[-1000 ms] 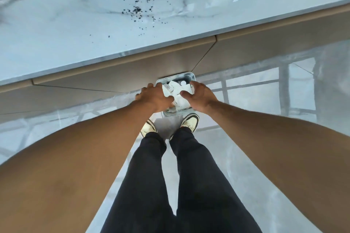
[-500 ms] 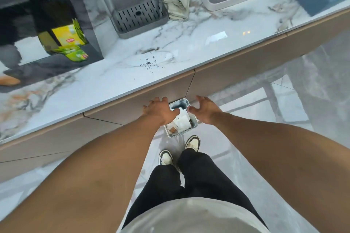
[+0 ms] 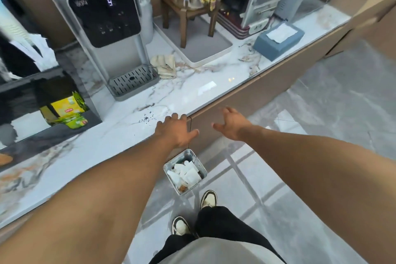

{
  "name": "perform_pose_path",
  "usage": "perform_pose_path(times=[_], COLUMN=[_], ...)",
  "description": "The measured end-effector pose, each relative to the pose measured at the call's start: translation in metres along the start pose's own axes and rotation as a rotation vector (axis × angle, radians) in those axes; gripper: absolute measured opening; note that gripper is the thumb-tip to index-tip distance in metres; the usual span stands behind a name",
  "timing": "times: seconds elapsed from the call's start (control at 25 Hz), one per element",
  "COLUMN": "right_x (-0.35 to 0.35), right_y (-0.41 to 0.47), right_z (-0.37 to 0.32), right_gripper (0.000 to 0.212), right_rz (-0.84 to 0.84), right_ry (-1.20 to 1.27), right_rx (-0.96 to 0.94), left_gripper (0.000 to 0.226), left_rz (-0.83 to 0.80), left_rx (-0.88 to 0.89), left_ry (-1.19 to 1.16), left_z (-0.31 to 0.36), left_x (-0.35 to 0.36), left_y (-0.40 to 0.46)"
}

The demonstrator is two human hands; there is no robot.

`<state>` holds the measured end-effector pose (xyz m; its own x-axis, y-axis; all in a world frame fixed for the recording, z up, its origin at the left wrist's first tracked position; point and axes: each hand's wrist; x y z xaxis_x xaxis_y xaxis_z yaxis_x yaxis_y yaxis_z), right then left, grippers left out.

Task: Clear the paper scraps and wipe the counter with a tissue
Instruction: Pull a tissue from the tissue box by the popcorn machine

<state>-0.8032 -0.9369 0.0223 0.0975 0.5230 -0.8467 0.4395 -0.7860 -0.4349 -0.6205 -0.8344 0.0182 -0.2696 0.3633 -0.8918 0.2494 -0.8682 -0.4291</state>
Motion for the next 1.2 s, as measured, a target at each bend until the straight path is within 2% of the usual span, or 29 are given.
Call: perform_pose_path(times=[0.28, 0.52, 0.92, 1.2], right_x=[-0.079, -0.152, -0.263, -0.293], right_y=[-0.021, -0.012, 0.046, 0.092], right_z=[0.037, 0.092, 0.213, 0.279], right_gripper=[0.08, 0.078, 0.074, 0.075], right_rz=[0.154, 0.271, 0.34, 0.27], right_ry=[0.038, 0.076, 0.113, 0.167], right_rx=[0.111, 0.127, 0.07, 0.061], left_gripper=[0.083, 0.081, 0.076, 0.067], left_rz=[0.1, 0.233, 0.328, 0.349], left_rx=[0.097, 0.203, 0.193, 0.132], left_ry=[0.159, 0.27, 0.202, 0.22], left_z=[0.039, 0.12, 0.287, 0.333], left_x=[-0.086, -0.146, -0.214, -0.233], left_y=[0.023, 0.055, 0.133, 0.187])
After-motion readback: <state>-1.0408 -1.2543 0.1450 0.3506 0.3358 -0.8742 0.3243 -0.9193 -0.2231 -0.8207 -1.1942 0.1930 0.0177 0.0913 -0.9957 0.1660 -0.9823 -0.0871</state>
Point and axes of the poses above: each hand's wrist, its own y-axis towards the middle knuckle, its own x-axis out of the palm, z = x × y, and after that the axes turned 2 degrees about y, right-handed
